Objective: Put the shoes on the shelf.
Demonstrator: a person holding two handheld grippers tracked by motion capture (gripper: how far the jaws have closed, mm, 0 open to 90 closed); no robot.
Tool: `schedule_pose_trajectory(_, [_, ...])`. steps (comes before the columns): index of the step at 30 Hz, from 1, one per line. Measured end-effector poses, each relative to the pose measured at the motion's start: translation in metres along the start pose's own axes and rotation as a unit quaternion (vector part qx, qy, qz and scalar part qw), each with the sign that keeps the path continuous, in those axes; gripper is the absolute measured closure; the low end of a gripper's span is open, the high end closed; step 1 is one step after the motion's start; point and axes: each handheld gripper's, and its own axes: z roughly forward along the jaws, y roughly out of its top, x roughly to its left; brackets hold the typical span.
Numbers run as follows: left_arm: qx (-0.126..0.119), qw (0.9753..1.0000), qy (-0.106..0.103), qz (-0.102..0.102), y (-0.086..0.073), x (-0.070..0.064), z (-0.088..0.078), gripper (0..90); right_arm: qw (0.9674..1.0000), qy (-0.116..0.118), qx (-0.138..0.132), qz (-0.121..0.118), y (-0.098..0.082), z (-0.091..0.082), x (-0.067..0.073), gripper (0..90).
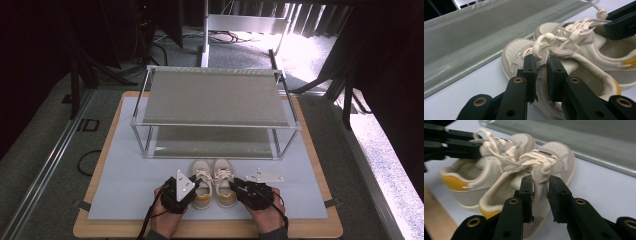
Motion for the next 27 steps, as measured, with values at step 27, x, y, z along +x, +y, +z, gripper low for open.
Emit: schedule_pose_trajectory(27, [0.034, 0.9922, -0.073, -0.095, -0.001, 0.024, 0.01, 53.0, 0.9996, 0.018, 0.022, 0.001, 0.003, 0.012, -0.007, 57.3])
